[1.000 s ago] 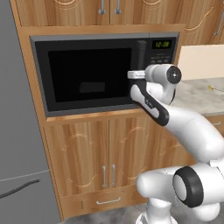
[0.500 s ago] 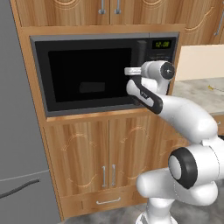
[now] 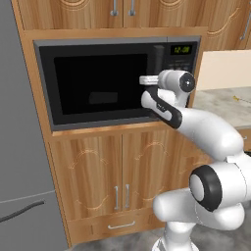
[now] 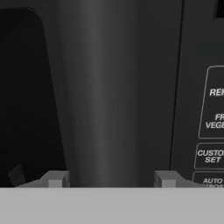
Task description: Open the microwave door.
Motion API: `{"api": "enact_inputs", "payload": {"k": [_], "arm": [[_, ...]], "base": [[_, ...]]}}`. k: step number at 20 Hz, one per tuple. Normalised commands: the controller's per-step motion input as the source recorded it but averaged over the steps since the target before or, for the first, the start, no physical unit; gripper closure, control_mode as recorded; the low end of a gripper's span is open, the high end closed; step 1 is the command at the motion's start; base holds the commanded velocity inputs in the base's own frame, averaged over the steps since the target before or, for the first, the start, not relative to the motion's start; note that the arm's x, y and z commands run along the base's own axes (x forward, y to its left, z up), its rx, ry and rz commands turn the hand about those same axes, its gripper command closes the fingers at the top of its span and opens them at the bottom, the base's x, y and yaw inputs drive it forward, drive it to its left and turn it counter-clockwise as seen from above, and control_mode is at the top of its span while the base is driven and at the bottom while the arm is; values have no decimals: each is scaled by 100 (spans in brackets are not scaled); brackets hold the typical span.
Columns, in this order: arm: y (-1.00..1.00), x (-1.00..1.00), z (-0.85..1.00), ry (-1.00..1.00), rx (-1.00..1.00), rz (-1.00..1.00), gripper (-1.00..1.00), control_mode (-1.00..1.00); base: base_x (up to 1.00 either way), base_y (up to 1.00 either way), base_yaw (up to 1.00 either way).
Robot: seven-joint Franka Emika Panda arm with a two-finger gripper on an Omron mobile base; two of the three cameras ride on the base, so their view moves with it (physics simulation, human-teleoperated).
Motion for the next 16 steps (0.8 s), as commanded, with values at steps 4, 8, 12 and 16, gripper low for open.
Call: {"api": "enact_inputs", "payload": {"k": [4,8,12,16], "arm": [[0,-7,0,0,0,0,100,-100],[0,-55,0,-5,0,0,100,-100],[0,-86,13,-6,0,1,100,-100],[4,-95,15,-4,0,0,100,-100]], "base": [[0,0,0],[0,0,0],[0,0,0],[0,0,0]]}}
